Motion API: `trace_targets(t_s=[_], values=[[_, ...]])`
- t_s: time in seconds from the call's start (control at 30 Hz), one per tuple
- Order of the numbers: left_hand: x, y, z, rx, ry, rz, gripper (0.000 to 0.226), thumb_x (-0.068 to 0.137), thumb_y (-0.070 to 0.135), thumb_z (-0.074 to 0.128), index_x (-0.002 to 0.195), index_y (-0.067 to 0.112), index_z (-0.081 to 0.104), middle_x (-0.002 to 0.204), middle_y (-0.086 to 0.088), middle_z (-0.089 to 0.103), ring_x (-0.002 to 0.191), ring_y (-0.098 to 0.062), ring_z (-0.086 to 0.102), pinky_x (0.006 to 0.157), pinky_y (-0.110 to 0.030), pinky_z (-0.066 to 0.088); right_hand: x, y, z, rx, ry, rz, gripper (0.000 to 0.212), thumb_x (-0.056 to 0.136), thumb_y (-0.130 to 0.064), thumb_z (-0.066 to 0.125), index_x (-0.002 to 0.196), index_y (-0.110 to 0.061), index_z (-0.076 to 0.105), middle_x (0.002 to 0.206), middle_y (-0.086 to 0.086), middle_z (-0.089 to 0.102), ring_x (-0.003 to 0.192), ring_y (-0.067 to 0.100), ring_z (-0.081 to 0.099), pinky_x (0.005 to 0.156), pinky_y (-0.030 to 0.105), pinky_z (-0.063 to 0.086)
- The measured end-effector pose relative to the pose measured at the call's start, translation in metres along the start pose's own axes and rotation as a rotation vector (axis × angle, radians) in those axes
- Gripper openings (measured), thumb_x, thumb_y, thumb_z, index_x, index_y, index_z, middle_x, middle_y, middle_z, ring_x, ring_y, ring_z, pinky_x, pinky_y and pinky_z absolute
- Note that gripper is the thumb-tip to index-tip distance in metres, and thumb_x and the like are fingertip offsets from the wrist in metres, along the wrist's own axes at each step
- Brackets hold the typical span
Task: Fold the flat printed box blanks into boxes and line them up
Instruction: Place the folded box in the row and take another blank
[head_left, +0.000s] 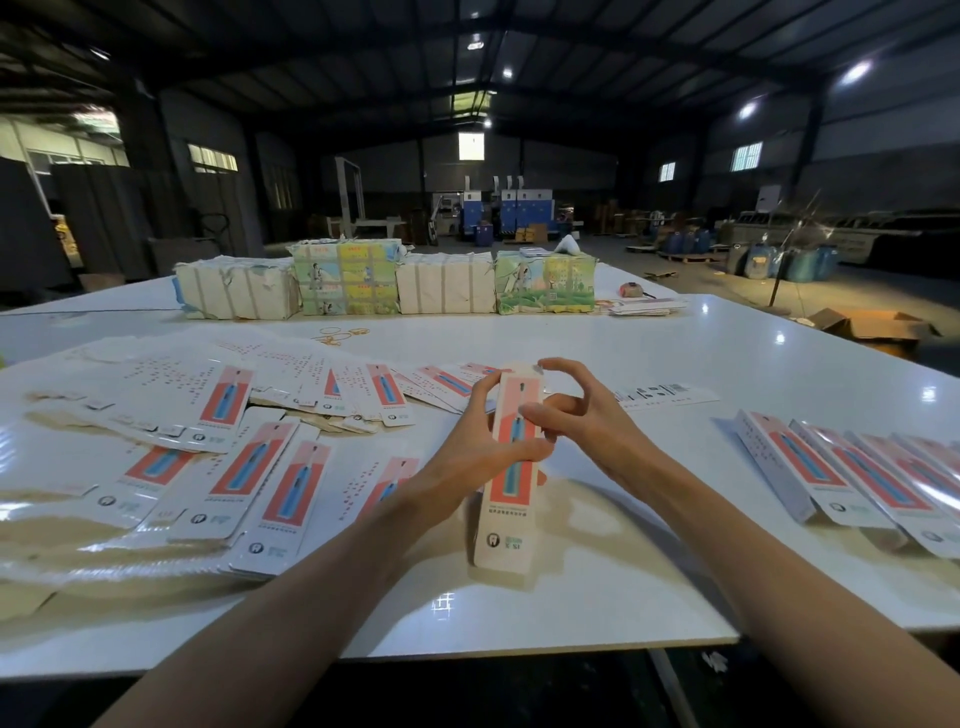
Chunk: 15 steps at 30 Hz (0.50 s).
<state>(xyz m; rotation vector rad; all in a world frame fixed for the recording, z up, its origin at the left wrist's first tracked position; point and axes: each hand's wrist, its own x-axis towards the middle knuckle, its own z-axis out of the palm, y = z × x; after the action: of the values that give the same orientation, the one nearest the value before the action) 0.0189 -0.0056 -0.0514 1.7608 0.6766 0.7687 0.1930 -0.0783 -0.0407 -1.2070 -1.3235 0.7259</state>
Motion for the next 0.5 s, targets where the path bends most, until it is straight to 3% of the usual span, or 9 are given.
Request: trace_targets(t_s=[0.1,0.23,0.5], values=[[0.0006,0.0005,0.0022,-0.024,0.01,-0.02,0.095,0.083,0.021,0.087,0.141,0.058,0.021,0.123,0.008,0.062,0.09,-0.017,0.079,0.067,-0.031,0.065,-0.0007,-0.0007,0.0029,-0.049,0.014,-0.024,0.053,0.089,-0.045,0.083,0.134,-0.034,0.057,0.097,0.007,0.081,0.079,0.013,0.066,0.08,0.029,0.059],[0.0008,-0.0001,0.0029,-0.028,-0.016,-0.054,0.095,0.085,0.014,0.083,0.145,0.053,0.021,0.128,-0.001,0.064,0.094,-0.025,0.079,0.076,-0.04,0.067,-0.0017,0.0014,0.0042,-0.054,0.008,-0.039,0.034,0.092,-0.035,0.082,0.123,-0.027,0.071,0.094,0.016,0.077,0.078,0.015,0.062,0.077,0.031,0.054],[-0.0054,-0.0001,0.0022,-0.089,-0.074,-0.116,0.084,0.085,0.012,0.079,0.143,0.043,0.026,0.121,-0.009,0.068,0.085,-0.033,0.08,0.073,-0.044,0.066,-0.0016,0.0086,0.0052,-0.017,-0.005,0.003,0.033,0.097,-0.043,0.075,0.122,-0.022,0.068,0.094,0.017,0.076,0.074,0.02,0.062,0.07,0.03,0.055]])
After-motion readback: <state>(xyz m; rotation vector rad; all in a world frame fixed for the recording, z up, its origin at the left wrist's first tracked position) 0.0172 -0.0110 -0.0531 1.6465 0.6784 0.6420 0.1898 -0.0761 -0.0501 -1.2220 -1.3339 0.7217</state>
